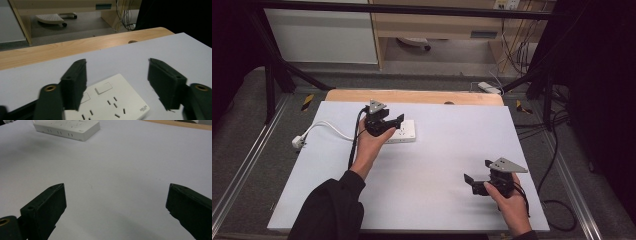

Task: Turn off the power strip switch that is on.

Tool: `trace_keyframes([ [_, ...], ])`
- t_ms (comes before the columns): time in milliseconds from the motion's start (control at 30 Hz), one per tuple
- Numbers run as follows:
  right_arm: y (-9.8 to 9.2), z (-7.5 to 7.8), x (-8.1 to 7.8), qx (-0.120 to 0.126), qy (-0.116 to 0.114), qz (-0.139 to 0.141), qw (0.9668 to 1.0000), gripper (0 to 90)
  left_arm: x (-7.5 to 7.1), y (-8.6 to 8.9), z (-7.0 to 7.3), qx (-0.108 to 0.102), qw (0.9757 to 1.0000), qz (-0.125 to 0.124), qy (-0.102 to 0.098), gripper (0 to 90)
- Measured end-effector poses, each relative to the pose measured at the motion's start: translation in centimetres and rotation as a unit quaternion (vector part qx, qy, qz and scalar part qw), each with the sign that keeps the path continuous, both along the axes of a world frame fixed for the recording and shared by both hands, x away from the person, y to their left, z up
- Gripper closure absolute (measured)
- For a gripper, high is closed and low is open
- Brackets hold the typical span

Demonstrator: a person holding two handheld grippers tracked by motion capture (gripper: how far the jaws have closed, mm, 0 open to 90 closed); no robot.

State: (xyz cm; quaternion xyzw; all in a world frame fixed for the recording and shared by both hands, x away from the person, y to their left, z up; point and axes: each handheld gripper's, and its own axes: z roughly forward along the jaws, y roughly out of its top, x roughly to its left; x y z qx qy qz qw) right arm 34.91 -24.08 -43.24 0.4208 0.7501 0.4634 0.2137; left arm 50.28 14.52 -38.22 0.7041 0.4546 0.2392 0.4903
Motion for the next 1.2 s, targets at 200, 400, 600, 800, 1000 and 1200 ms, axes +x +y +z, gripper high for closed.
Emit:
trace_keyframes([
  [200,0.1,0.0,0.0,-0.002,0.001,0.0,1.0,3.4,-1.1,0.9,0.7,-0.005,1.0,0.0,0.006,10.0],
  [400,0.1,-0.1,0.1,-0.002,0.002,0.0,1.0,3.4,-2.5,2.0,1.4,-0.017,0.9998,-0.011,-0.005,7.4],
  [600,0.1,-0.1,0.1,-0.003,0.002,0.002,1.0,3.4,-4.0,3.0,1.7,-0.023,0.9995,-0.019,-0.011,7.1],
  [800,0.2,-0.1,0.1,-0.004,0.003,0.002,1.0,3.4,-5.4,4.3,1.8,-0.031,0.9993,-0.016,-0.013,7.1],
  [1000,0.2,-0.1,0.1,-0.005,0.004,0.002,1.0,3.4,-7.0,5.5,1.9,-0.033,0.9992,-0.014,-0.017,7.1],
  [1200,0.2,-0.2,0.1,-0.006,0.003,0.001,1.0,3.4,-8.6,6.5,1.7,-0.033,0.9992,-0.015,-0.018,7.0],
])
